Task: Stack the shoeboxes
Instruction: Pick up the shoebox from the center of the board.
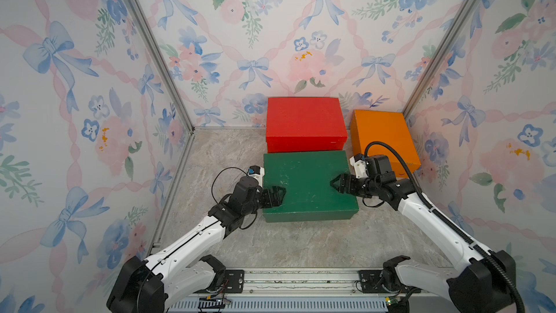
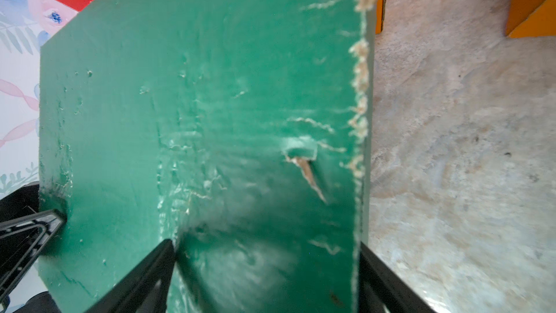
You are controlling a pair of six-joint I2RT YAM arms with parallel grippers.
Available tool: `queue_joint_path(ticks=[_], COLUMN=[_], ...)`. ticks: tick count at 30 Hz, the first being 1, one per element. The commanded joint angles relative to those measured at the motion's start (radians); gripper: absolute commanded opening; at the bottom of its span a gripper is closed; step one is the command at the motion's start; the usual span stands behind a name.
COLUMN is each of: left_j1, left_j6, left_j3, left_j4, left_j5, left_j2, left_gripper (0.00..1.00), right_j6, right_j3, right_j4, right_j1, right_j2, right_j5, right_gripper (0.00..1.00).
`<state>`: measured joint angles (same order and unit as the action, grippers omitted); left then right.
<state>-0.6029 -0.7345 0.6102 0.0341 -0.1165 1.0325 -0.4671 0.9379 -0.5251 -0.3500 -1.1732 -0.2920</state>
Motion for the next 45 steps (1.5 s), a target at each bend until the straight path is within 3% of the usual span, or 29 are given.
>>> queue_joint_path(ticks=[1, 45], left_j1=[-0.054, -0.138], left_j6=[0.01, 0.076], left_j3=[0.098, 0.335], left_j4=[-0.145, -0.049], left_j5=[-0.161, -0.084], left_j2=[-0.029, -0.066], left_gripper=[0.92, 0.9], right_j6=[0.01, 0.042], right_j3=[0.054, 0.277], right_j4=[0.004, -0.077], right_j1=[-0.068, -0.14], right_j2=[0.021, 0.034], right_j5=[-0.162, -0.13], right_gripper=[0.88, 0.87])
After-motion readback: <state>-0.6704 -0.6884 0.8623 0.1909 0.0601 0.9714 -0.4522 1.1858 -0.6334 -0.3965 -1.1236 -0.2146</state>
